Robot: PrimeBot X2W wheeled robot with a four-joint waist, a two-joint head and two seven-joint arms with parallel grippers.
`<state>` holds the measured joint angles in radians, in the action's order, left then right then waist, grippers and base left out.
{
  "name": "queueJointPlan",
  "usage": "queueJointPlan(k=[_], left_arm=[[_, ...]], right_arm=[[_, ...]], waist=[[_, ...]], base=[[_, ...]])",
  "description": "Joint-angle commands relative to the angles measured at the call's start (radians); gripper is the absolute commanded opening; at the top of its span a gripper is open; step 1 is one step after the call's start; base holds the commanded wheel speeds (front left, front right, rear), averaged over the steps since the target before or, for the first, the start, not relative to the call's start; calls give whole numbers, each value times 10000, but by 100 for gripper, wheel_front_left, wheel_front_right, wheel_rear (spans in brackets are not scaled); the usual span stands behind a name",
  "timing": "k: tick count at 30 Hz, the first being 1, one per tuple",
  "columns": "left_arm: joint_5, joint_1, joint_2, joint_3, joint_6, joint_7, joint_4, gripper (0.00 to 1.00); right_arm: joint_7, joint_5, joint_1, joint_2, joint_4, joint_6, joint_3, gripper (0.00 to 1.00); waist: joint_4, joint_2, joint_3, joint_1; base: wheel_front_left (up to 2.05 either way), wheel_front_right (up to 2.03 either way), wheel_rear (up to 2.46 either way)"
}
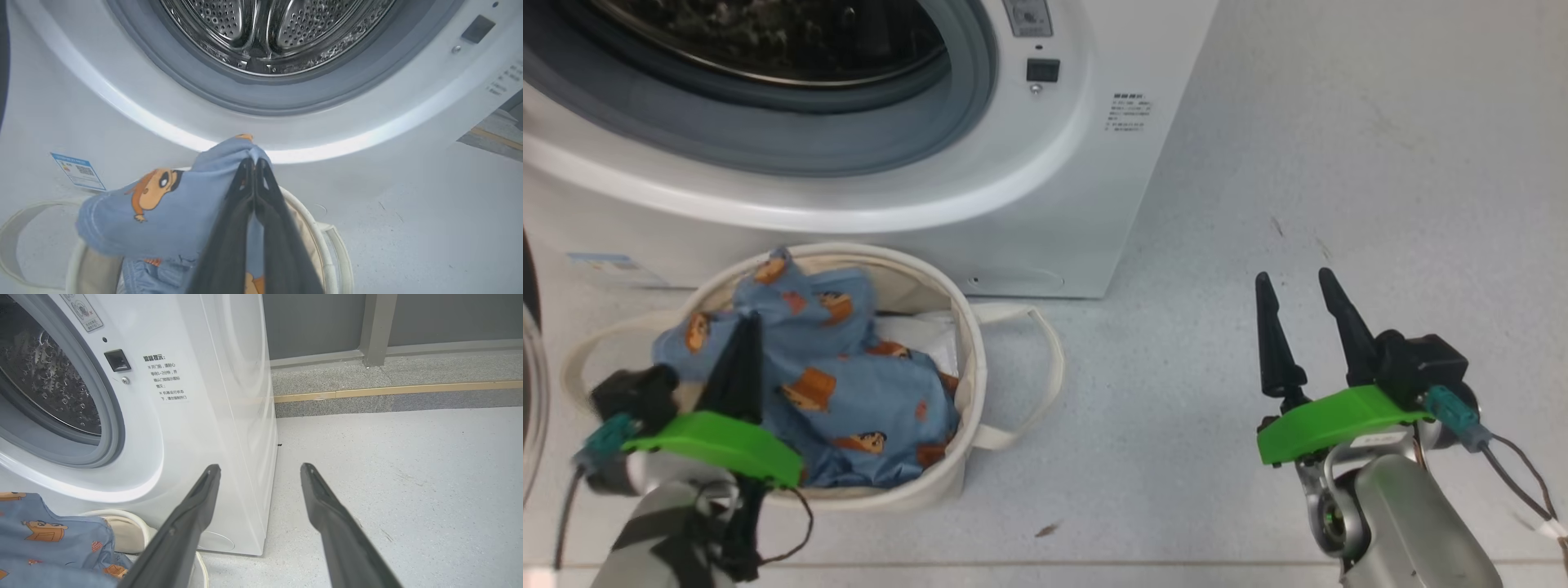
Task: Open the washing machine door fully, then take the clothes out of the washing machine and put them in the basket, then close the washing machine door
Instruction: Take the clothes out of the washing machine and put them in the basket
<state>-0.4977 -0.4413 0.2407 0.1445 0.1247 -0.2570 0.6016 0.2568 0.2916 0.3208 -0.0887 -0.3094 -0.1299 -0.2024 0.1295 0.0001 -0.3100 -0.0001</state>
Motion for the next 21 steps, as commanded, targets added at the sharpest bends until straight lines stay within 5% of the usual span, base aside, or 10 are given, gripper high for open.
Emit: queueJointPlan(k=[1, 13, 21], left_arm=[[-29, -478, 226, -137, 54, -47, -69, 0], [-1852, -2237, 154, 2243, 58, -47, 4121, 0], [-2441, -3415, 499, 2716, 58, 1, 6106, 0]], right_arm=[[49, -58, 127, -62, 352, -8, -140, 100], [49, -250, 514, -109, 764, -8, 61, 100], [49, -398, 696, -108, 1114, -8, 276, 100]], waist=[[40, -1, -140, 1], [537, -1, -1544, 1], [796, -1, -2580, 1]], base=[[0, 0, 0], [0, 0, 0], [0, 0, 0]])
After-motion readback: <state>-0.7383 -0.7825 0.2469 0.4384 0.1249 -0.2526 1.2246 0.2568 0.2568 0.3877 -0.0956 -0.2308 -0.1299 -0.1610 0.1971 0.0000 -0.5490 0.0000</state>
